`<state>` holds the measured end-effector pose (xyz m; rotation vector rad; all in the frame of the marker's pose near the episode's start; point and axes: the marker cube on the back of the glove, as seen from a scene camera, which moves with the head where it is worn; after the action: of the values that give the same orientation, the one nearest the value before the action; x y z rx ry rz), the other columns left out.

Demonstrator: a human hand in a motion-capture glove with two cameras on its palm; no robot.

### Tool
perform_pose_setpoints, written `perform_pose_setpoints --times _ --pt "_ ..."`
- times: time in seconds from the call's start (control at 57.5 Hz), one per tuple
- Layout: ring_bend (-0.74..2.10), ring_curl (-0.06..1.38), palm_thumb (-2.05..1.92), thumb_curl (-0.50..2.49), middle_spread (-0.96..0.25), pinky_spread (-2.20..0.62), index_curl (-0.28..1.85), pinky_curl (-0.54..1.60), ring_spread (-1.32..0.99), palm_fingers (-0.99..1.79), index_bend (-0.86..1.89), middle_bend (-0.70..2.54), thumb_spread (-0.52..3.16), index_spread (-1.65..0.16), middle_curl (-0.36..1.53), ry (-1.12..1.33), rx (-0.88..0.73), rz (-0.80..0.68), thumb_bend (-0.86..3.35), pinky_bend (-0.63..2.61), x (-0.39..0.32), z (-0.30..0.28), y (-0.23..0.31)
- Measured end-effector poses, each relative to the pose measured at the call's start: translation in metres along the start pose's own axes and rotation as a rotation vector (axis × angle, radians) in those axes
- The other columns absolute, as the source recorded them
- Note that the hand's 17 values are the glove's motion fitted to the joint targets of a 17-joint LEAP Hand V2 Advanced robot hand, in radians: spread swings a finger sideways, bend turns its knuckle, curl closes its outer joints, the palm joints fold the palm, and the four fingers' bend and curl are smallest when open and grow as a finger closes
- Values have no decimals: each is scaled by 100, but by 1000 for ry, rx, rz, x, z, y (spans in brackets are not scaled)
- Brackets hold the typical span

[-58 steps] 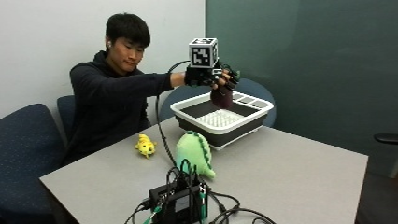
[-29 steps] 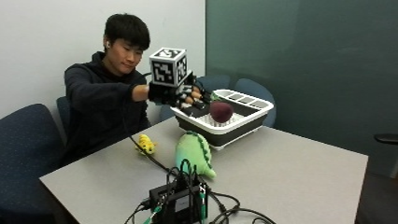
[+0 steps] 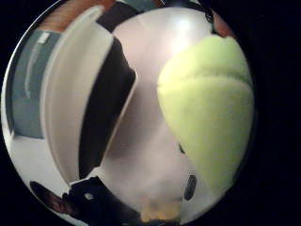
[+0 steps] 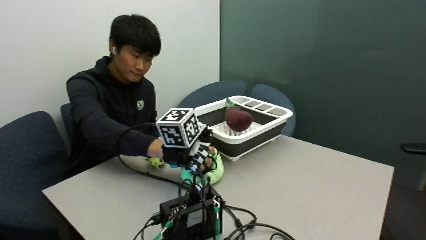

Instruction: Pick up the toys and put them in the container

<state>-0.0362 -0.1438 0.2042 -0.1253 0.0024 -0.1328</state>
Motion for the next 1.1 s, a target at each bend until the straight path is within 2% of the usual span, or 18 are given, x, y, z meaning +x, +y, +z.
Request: perform_pose_setpoints --times 0.07,0.157,0.313,0.452,0.539,0.609,0.696,0.713,0.748,0.765,0.783,0.817,0.922,1.096 --pt "95 46 73 64 -15 -28 29 39 -31 108 18 58 103 -34 41 -47 27 22 19 101 -1 -7 1" --pt "109 55 76 71 -19 -33 34 45 -36 119 26 74 88 -39 50 -76 82 40 19 107 -6 -29 5" --pt "123 63 76 81 -23 -37 46 52 -40 115 42 96 66 -47 64 -137 178 -1 17 115 -43 -115 4" --pt "129 67 76 88 -25 -39 57 56 -41 108 53 106 51 -52 72 -153 295 -106 16 121 -101 -186 -14" --pt "132 69 75 93 -25 -40 65 58 -41 104 56 109 43 -55 75 -177 329 -168 16 123 -150 -203 -24" --pt "135 70 74 95 -26 -40 71 60 -41 100 58 111 38 -56 78 -203 287 -180 15 126 -185 -198 -35" --pt "137 70 67 94 -25 -38 73 60 -37 70 35 102 41 -50 77 -234 70 -95 7 125 -194 -176 -62" --pt "136 69 62 93 -24 -38 70 59 -35 54 25 93 50 -48 74 -235 24 -76 4 125 -191 -172 -68" --pt "136 68 57 90 -23 -36 70 58 -34 47 17 89 63 -44 72 -233 -50 -37 2 124 -181 -167 -79" --pt "128 66 51 87 -21 -33 66 58 -33 22 8 82 71 -42 70 -230 -74 -24 -2 128 -176 -165 -83" --pt "127 67 48 85 -20 -32 66 60 -32 13 8 78 76 -41 69 -223 -91 -20 -3 131 -174 -163 -84" --pt "114 64 36 79 -15 -26 62 59 -27 -24 7 62 85 -37 64 -184 -102 -53 -8 133 -184 -152 -77" --pt "87 50 21 66 -6 -13 49 50 -17 -30 7 40 102 -29 53 -124 -71 -153 -6 127 -212 -135 -46" --pt "73 42 14 55 0 -4 40 43 -9 -18 10 29 116 -25 47 -163 -51 -154 -3 113 -154 -169 -26"
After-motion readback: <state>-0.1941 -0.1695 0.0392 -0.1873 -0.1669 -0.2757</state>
